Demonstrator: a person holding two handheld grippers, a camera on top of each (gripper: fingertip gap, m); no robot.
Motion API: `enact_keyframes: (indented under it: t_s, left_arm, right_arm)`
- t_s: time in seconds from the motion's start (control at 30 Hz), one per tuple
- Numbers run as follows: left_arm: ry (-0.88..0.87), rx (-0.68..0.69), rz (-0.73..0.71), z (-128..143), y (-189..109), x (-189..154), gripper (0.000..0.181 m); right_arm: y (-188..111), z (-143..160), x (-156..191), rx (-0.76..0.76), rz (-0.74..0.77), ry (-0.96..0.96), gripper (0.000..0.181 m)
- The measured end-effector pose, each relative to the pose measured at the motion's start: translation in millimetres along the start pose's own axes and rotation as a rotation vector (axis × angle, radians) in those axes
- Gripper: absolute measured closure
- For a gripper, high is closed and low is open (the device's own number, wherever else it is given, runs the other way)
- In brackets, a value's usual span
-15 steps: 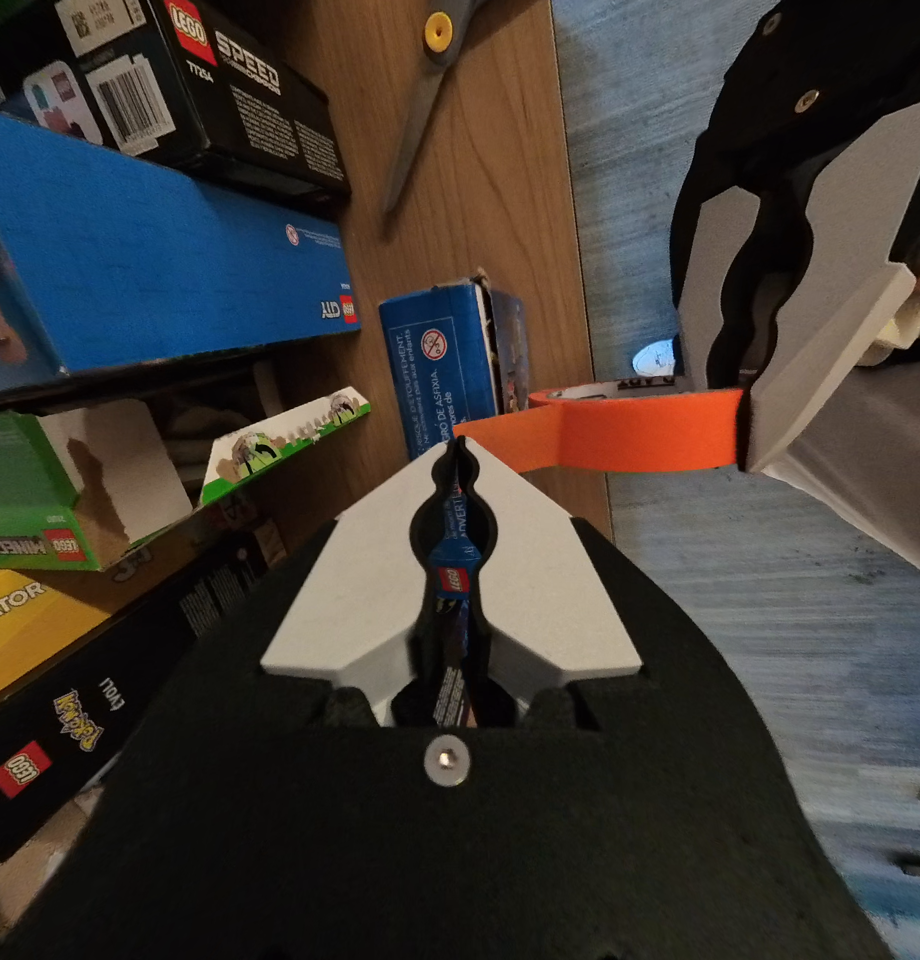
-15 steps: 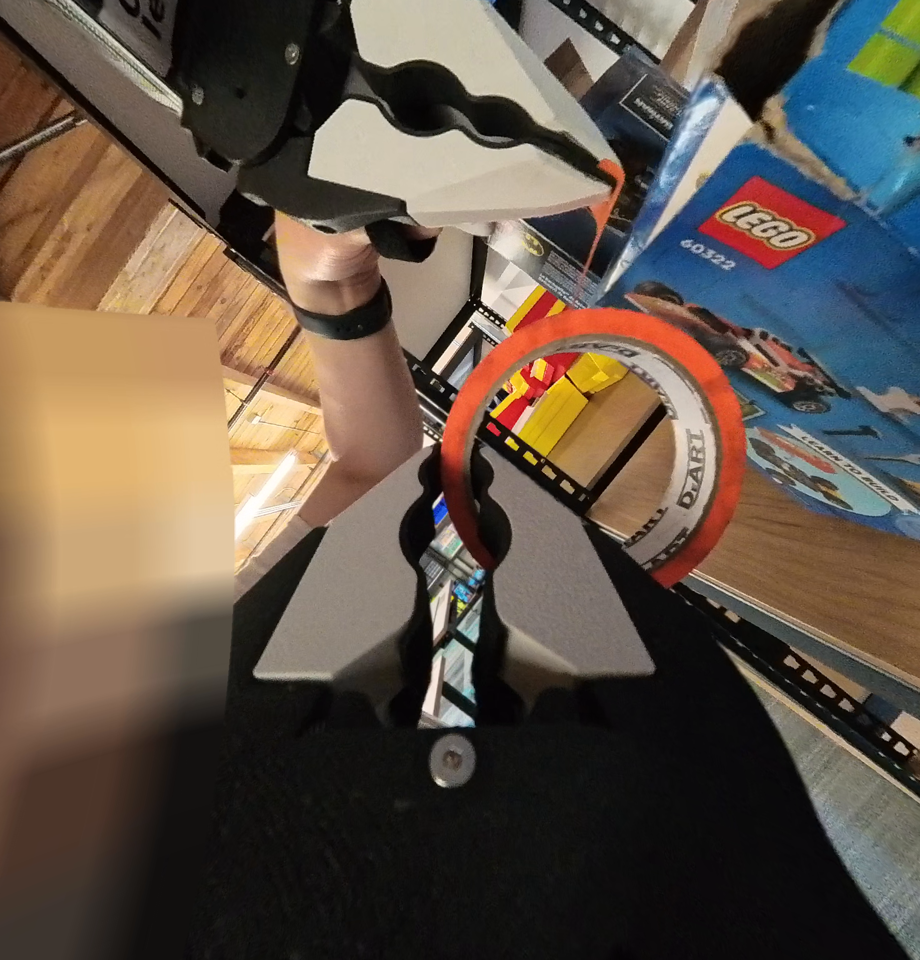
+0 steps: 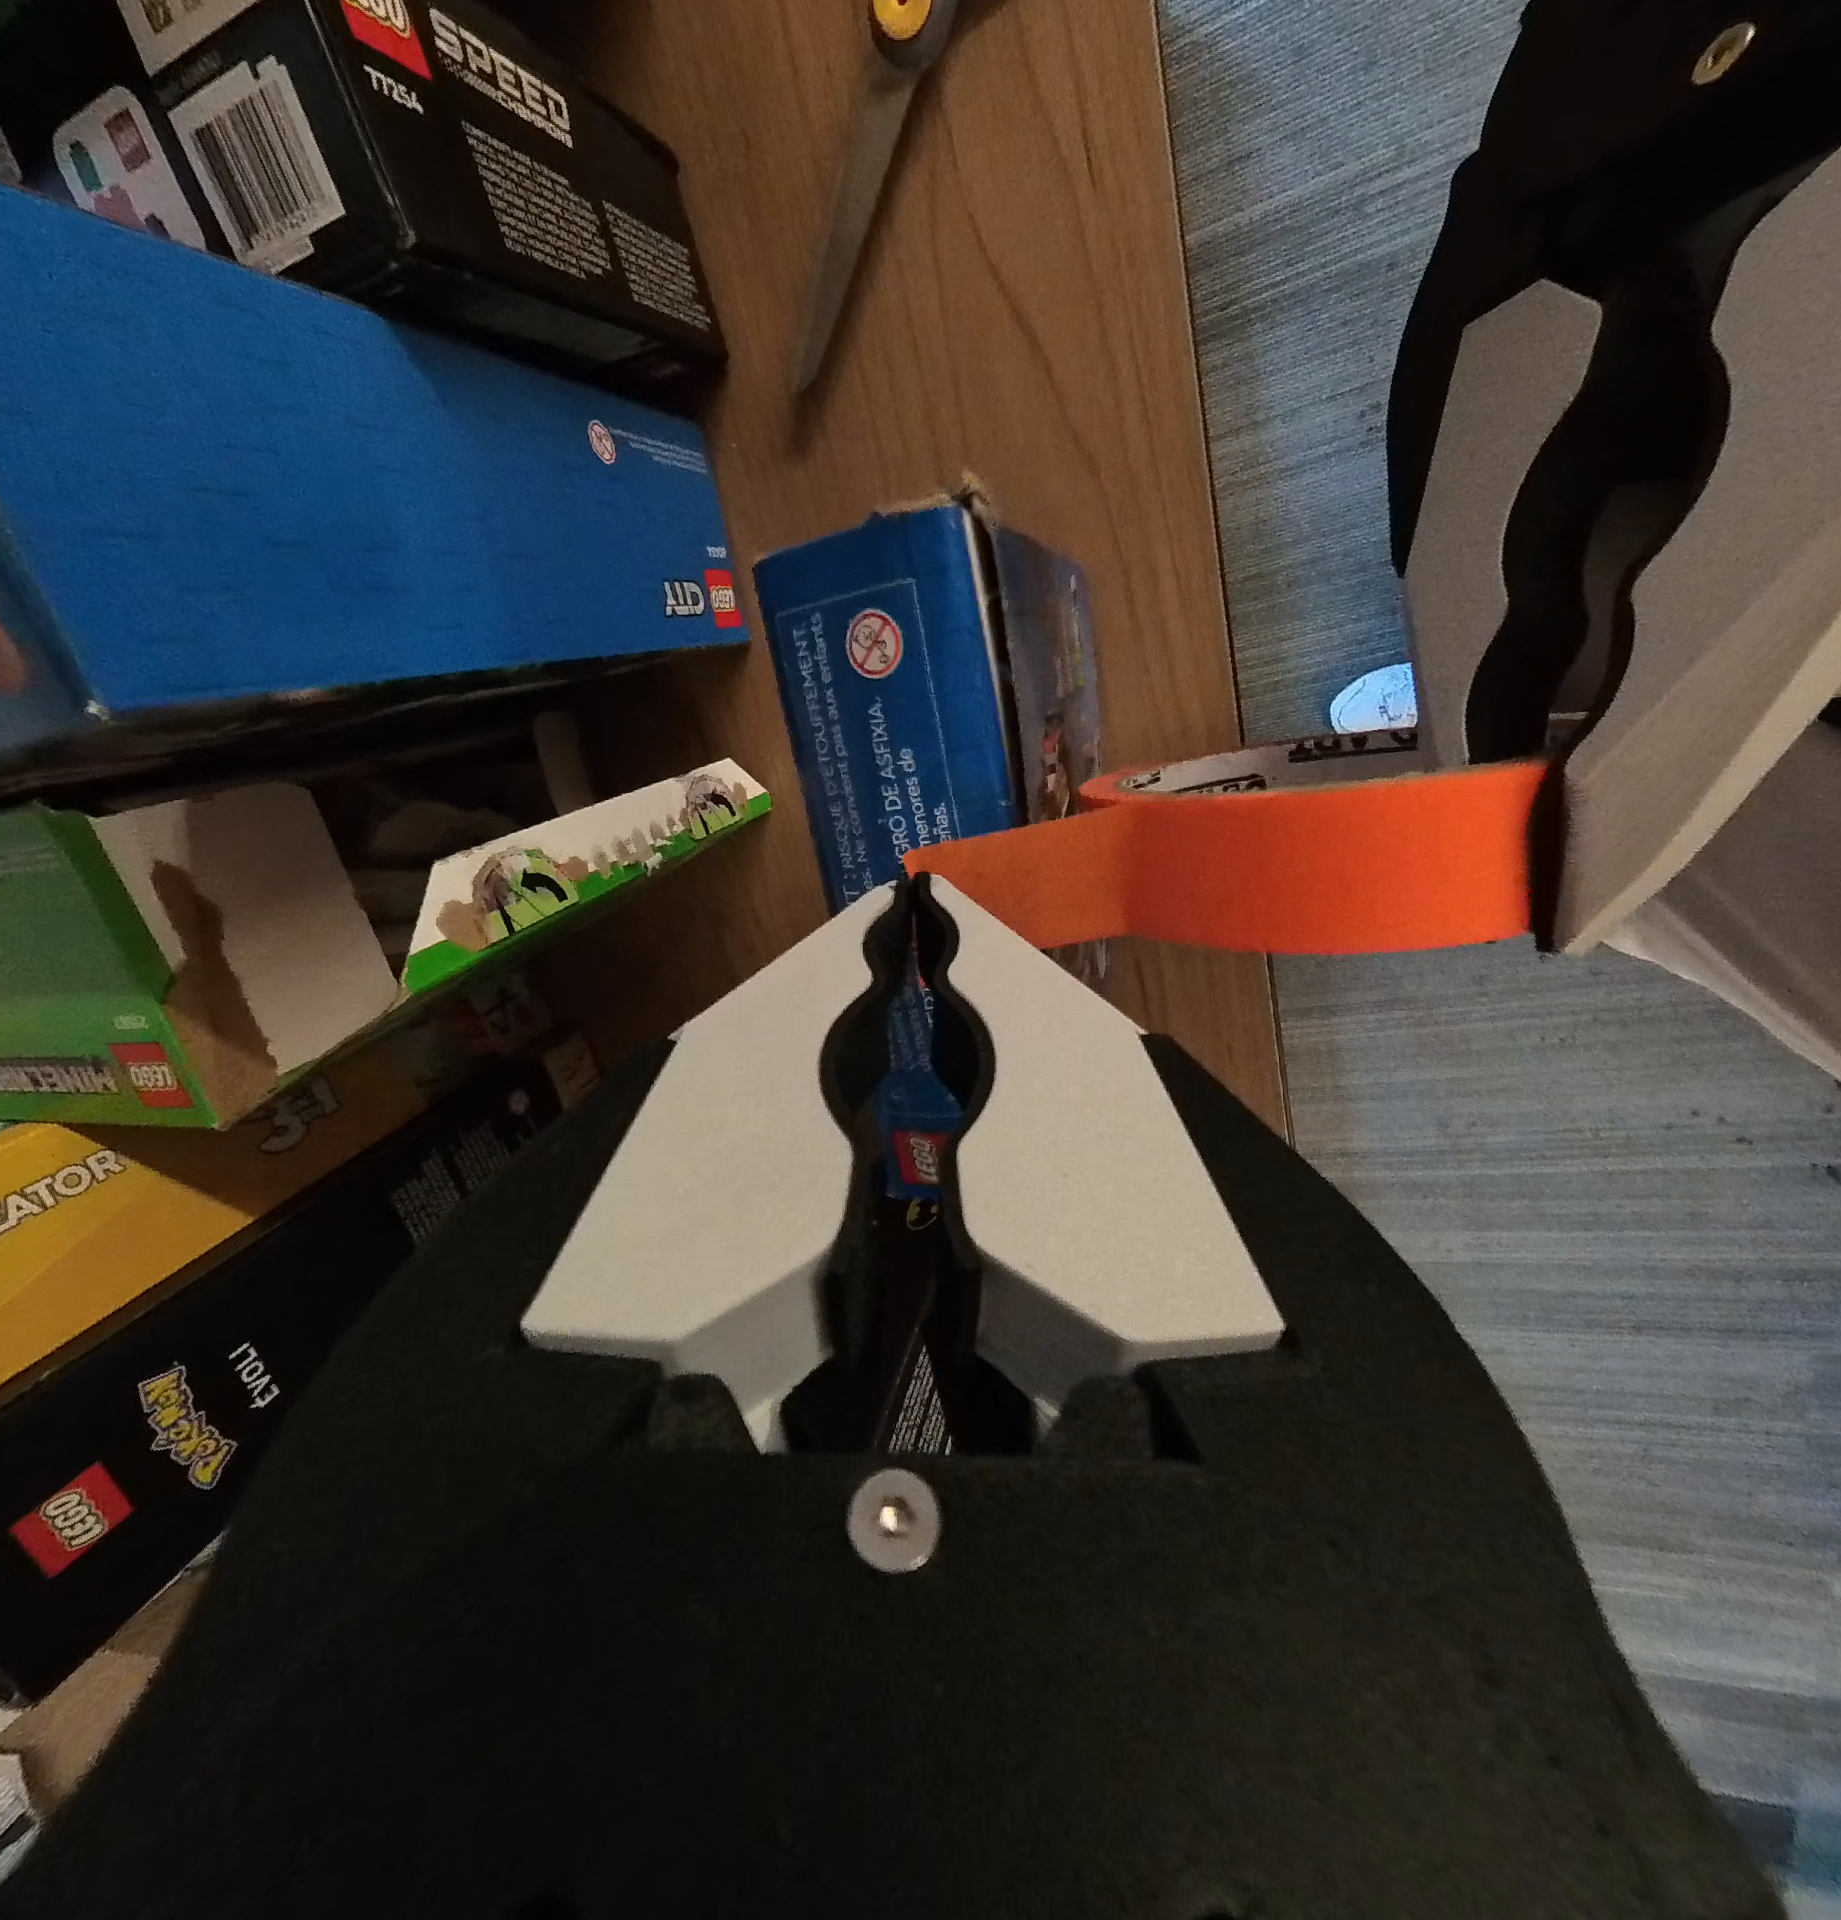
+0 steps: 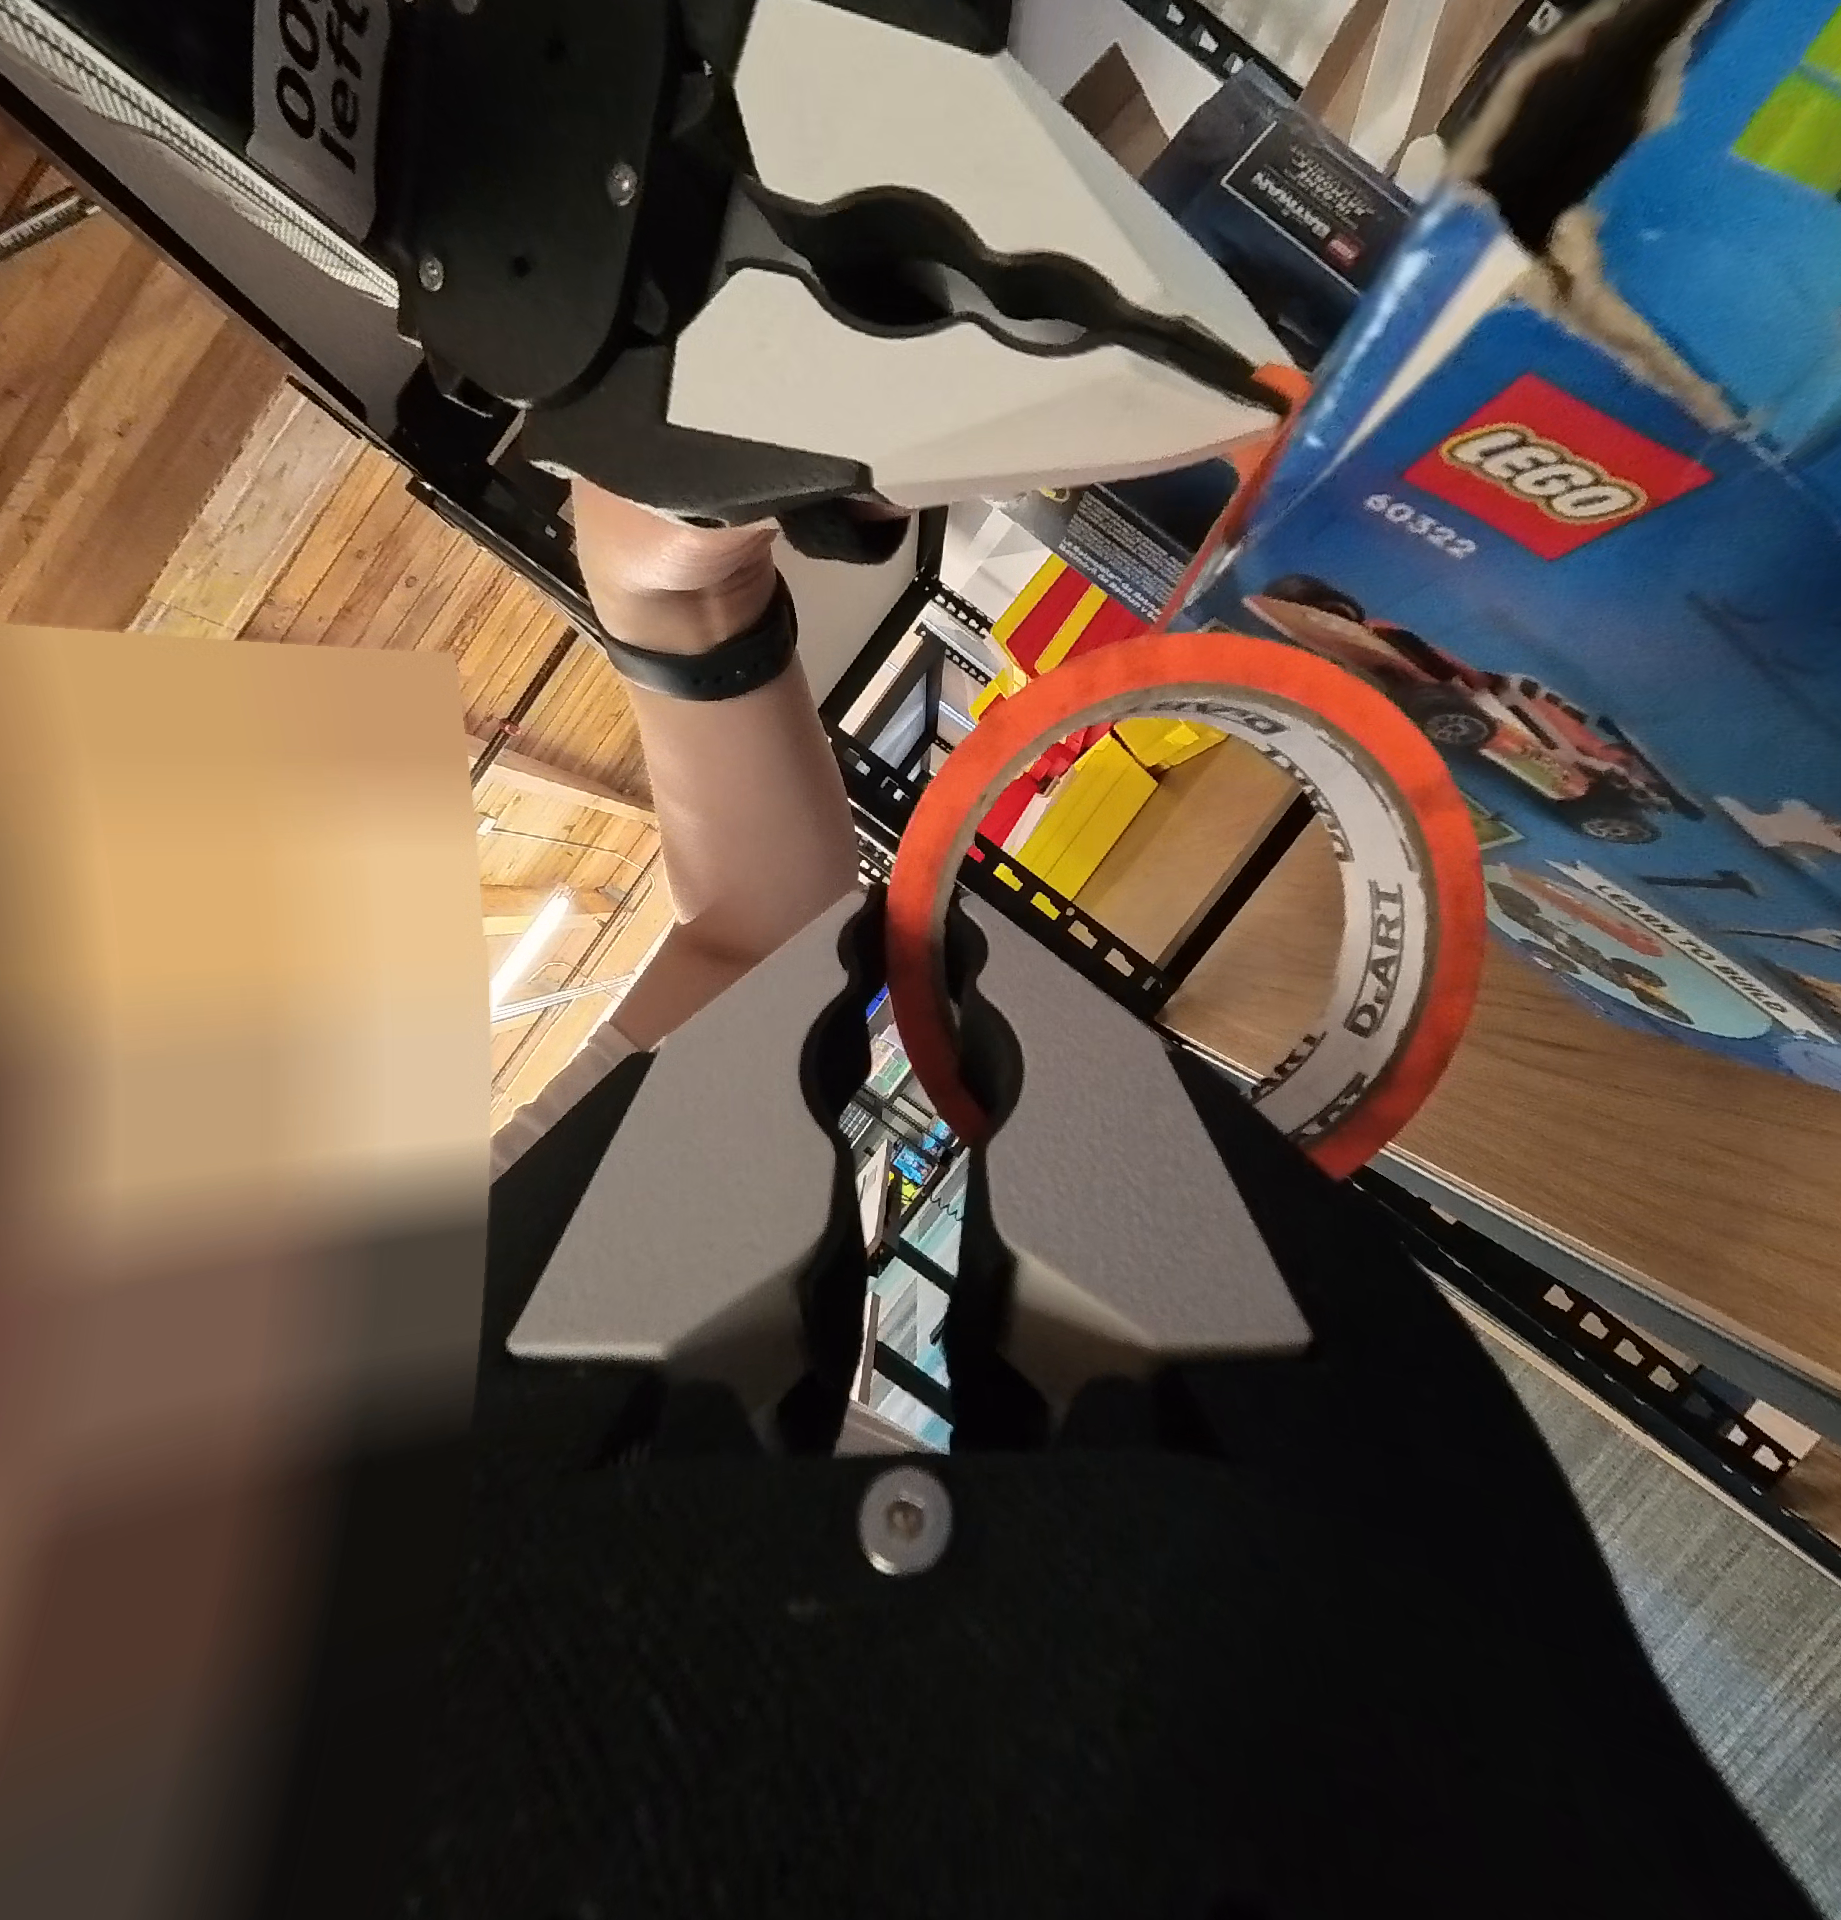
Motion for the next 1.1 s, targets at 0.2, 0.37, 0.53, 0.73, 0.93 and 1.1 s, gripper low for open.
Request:
enact_keyframes:
  t_s: [0.2, 0.37, 0.53, 0.73, 0.93, 1.1]
  left_arm:
    - [-0.005, -0.017, -0.03, -0.2, 6.2, -2.5, 0.181]
    - [0.004, -0.03, -0.051, 0.5, 6.3, -3.5, 0.181]
    - [-0.05, -0.061, -0.006, 1.9, 4.2, -0.1, 0.179]
    - [-0.021, -0.066, -0.028, 1.4, 3.8, -1.5, 0.178]
    - [0.058, -0.03, -0.122, -2.6, 5.0, -6.5, 0.178]
    - [0.058, -0.022, -0.155, -3.3, 4.2, -8.5, 0.177]
  right_arm:
    - [-1.9, 1.0, -2.1, -0.004, -0.004, 0.013, 0.174]
    - [-3.4, 1.6, -4.8, -0.005, -0.013, 0.035, 0.174]
    - [-5.0, 3.2, -6.9, -0.005, -0.021, 0.047, 0.174]
    - [-6.4, 2.9, -7.3, -0.008, -0.03, 0.058, 0.174]
    - [-7.0, 1.4, -6.6, -0.014, -0.034, 0.059, 0.174]
    - [-7.6, 0.5, -6.7, -0.016, -0.04, 0.065, 0.174]
Point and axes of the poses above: each gripper's, where its closed fingertips meet, y out along the fingers, z out of its underside, x = y × z across the jaws, the point moved 7 cm from there along -y, back along the fingers
